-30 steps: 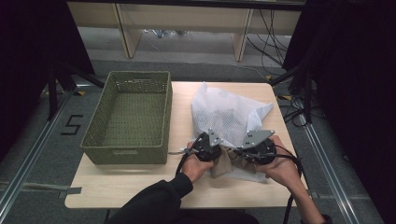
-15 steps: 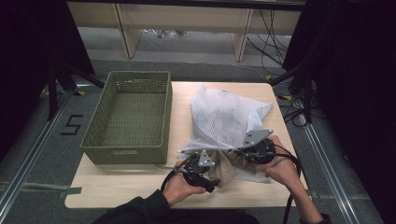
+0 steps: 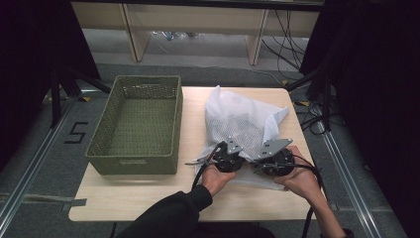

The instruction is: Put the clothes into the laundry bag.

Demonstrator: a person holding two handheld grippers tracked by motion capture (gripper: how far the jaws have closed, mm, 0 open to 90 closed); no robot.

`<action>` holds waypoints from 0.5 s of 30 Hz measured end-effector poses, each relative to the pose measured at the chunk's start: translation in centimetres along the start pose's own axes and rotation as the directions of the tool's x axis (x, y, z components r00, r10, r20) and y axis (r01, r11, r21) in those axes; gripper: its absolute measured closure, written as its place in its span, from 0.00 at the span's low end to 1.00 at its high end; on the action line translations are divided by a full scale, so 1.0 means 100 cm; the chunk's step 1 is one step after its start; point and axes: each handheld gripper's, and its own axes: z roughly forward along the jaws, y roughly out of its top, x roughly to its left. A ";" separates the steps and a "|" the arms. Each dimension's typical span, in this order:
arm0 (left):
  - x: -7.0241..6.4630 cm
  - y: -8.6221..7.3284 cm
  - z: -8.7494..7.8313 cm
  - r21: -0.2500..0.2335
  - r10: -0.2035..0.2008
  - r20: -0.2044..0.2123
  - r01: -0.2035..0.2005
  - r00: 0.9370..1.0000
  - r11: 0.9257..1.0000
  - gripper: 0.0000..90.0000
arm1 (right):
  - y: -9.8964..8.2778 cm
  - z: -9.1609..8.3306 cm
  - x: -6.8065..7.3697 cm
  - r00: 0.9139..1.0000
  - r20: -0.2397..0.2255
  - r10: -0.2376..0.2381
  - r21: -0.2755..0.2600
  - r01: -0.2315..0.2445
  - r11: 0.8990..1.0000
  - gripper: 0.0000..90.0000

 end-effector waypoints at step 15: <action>0.004 -0.023 -0.011 0.028 -0.004 -0.036 0.006 0.999 1.000 0.89 | -0.006 0.024 0.003 0.999 -0.034 0.000 0.059 0.002 0.998 1.00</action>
